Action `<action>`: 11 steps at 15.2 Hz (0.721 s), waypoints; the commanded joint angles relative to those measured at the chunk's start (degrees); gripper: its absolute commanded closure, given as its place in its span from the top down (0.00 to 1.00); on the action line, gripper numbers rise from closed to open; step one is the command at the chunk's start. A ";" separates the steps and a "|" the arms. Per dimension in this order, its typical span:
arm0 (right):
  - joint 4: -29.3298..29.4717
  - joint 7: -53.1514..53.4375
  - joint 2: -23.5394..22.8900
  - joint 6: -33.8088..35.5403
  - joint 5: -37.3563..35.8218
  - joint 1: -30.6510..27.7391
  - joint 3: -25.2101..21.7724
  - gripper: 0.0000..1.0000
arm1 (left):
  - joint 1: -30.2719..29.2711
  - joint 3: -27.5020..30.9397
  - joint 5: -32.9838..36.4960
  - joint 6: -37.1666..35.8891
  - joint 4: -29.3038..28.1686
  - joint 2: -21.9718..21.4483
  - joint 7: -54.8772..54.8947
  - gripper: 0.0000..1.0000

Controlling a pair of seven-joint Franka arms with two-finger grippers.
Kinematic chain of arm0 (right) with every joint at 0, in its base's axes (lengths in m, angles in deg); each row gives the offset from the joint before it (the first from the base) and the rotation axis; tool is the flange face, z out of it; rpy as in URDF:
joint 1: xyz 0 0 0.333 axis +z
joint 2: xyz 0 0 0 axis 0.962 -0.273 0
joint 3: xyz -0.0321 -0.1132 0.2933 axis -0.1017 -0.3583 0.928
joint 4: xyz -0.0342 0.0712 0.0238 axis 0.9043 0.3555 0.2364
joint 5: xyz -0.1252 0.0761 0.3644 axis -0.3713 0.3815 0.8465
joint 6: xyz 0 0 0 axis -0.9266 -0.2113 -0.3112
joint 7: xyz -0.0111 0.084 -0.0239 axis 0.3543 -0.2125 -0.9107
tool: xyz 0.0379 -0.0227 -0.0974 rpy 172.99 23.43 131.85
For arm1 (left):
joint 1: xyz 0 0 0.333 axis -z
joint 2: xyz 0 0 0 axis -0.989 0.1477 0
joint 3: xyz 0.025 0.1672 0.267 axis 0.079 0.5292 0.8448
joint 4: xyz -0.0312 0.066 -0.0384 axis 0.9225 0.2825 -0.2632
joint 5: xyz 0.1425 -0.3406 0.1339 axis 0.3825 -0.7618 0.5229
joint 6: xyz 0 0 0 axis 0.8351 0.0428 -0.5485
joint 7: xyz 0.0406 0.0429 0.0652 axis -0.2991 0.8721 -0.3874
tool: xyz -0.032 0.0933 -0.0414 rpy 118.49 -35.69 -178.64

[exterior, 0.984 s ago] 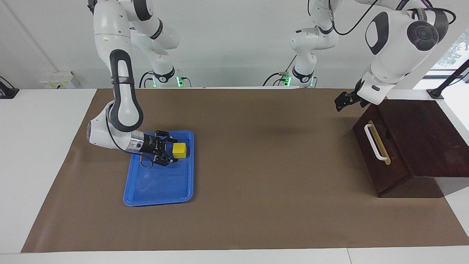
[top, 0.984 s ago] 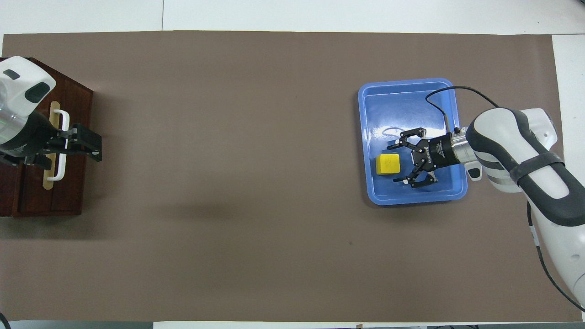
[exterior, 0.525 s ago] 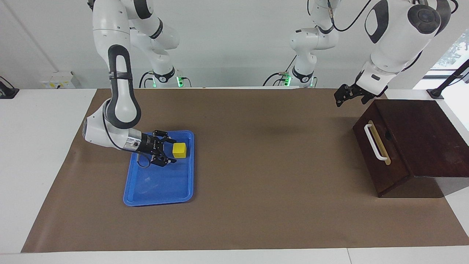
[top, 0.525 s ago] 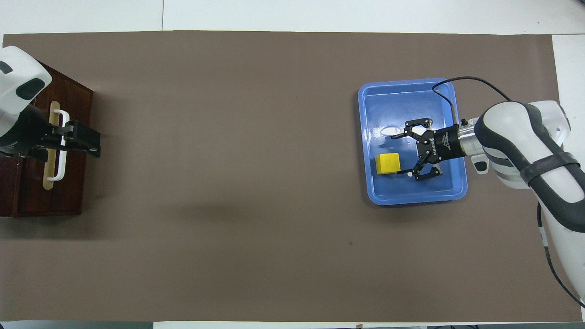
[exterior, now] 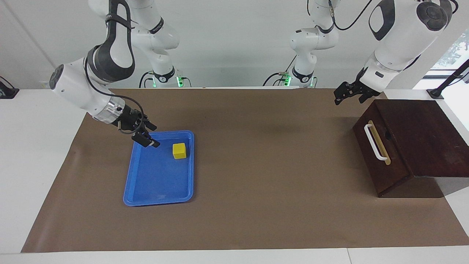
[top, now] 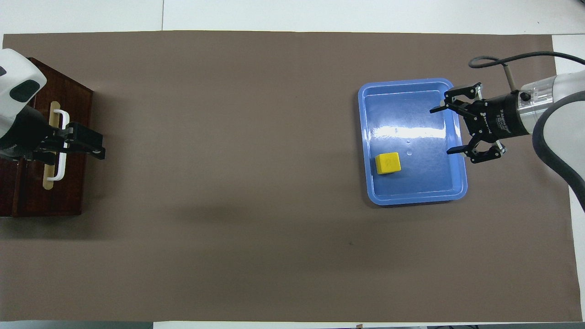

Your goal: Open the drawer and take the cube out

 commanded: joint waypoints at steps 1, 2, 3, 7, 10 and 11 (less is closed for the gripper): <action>1.53 -10.72 2.52 2.81 -7.79 0.02 0.36 1.00 | 0.02 0.23 1.07 1.80 -1.99 -1.83 5.25 1.00; 1.53 -15.64 3.93 4.21 -10.51 0.02 0.36 1.00 | 0.11 0.23 1.25 1.89 -2.17 -1.91 5.34 1.00; 1.79 -20.30 5.16 5.62 -13.15 0.02 0.36 1.00 | 0.02 0.32 1.25 1.97 -2.34 -2.00 5.35 1.00; 5.99 -39.64 8.96 14.40 -23.01 -1.30 0.36 1.00 | 0.11 0.23 2.83 5.92 -2.52 -1.83 5.08 1.00; 12.34 -49.60 6.33 19.69 -26.97 -2.71 0.28 1.00 | 0.28 -0.03 4.58 5.93 -2.34 -1.74 4.99 1.00; 12.26 -49.61 6.23 20.13 -27.15 -3.05 0.27 1.00 | 0.63 -0.12 5.03 5.76 -2.43 -1.74 4.91 1.00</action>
